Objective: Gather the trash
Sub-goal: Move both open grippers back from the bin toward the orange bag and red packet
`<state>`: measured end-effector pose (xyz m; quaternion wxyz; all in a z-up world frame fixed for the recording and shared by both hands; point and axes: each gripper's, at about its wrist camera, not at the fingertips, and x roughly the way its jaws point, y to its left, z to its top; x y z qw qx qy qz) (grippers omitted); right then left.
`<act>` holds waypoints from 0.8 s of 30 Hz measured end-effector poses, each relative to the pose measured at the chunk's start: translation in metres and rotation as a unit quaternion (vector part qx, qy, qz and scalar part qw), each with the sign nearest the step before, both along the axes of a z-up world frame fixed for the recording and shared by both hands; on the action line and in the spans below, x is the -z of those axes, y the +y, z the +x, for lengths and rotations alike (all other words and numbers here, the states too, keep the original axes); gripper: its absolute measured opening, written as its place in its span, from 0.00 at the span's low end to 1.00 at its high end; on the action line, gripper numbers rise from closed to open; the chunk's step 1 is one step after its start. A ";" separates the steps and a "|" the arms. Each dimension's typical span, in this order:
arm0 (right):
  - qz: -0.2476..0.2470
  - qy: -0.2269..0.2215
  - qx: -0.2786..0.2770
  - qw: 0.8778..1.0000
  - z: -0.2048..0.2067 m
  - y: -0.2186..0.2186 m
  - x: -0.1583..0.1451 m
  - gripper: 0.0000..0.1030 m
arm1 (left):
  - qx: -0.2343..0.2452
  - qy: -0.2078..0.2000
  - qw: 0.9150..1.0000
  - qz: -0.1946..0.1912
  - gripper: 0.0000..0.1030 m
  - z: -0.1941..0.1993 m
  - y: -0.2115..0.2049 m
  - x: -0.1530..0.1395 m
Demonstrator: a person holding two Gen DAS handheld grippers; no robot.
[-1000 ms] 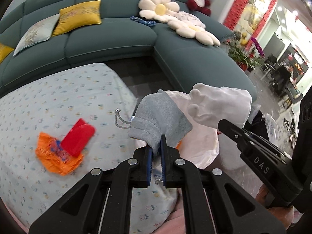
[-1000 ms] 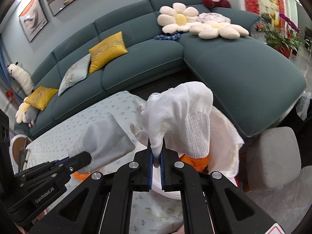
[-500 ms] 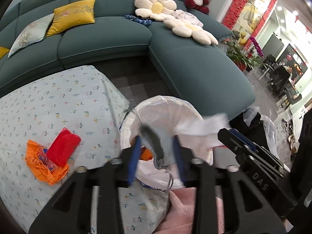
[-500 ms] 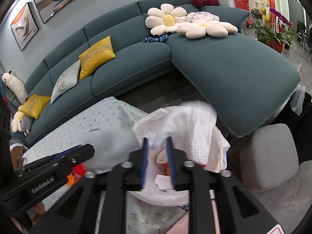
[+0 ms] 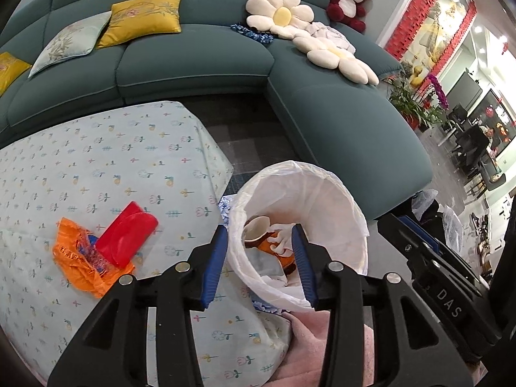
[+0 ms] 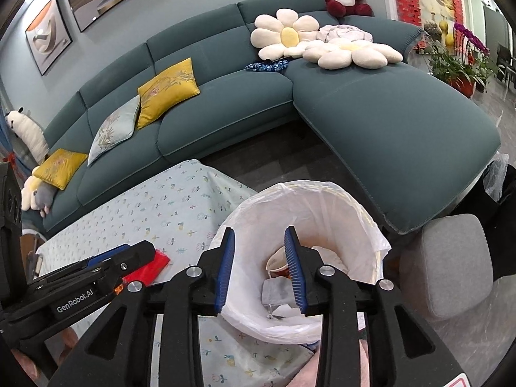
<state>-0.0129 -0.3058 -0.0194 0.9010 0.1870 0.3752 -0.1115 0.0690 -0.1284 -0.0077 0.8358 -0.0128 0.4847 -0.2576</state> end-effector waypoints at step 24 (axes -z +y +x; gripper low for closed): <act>-0.013 0.012 -0.063 0.998 0.026 0.080 0.000 0.57 | -0.118 0.033 0.992 -0.009 0.58 0.015 0.109 0.023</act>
